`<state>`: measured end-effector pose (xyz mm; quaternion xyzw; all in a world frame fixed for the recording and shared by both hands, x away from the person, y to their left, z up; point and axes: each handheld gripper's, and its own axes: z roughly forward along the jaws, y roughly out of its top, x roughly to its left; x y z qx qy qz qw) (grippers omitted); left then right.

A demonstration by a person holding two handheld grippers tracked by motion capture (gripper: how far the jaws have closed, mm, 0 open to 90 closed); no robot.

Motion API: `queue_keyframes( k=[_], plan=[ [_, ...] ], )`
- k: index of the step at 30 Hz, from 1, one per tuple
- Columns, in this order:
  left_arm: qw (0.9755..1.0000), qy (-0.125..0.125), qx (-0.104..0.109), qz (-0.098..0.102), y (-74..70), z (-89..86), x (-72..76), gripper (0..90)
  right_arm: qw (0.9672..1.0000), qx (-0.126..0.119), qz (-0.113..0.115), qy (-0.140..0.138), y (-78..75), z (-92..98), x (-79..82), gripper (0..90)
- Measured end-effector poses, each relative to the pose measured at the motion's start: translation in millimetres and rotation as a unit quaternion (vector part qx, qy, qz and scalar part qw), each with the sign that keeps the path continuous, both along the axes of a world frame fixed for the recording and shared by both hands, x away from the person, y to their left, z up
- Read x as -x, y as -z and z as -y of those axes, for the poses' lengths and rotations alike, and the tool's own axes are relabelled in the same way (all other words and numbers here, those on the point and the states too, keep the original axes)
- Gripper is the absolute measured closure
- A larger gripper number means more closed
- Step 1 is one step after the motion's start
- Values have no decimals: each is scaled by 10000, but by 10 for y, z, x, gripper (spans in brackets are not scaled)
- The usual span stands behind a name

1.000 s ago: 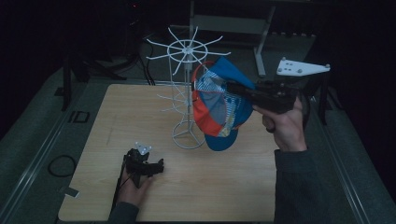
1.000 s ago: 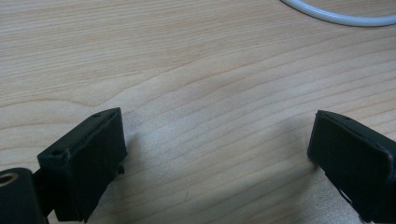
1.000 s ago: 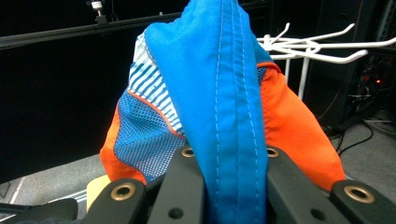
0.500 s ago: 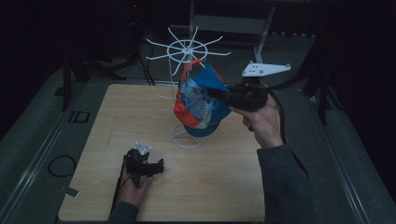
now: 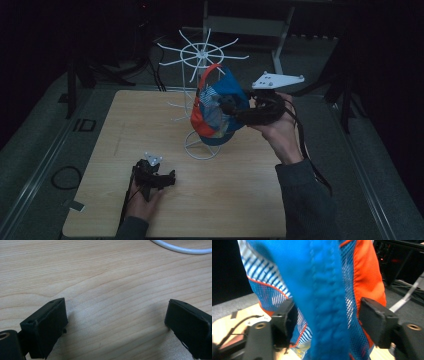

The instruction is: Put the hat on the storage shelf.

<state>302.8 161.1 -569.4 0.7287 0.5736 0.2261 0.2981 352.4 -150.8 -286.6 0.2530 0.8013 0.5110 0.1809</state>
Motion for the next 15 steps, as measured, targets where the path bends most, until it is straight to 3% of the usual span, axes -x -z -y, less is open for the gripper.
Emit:
queue_keyframes(
  k=[11, 15],
  plan=[
    [10000, 2, 0, -8, -1, 0, 1, 46, 9997, -170, -120, 114, 167, 243, 35, 269],
    [10000, 11, -8, -12, -2, -2, 0, 46, 9997, -132, -163, 100, 210, 281, 57, 262]
  ],
)
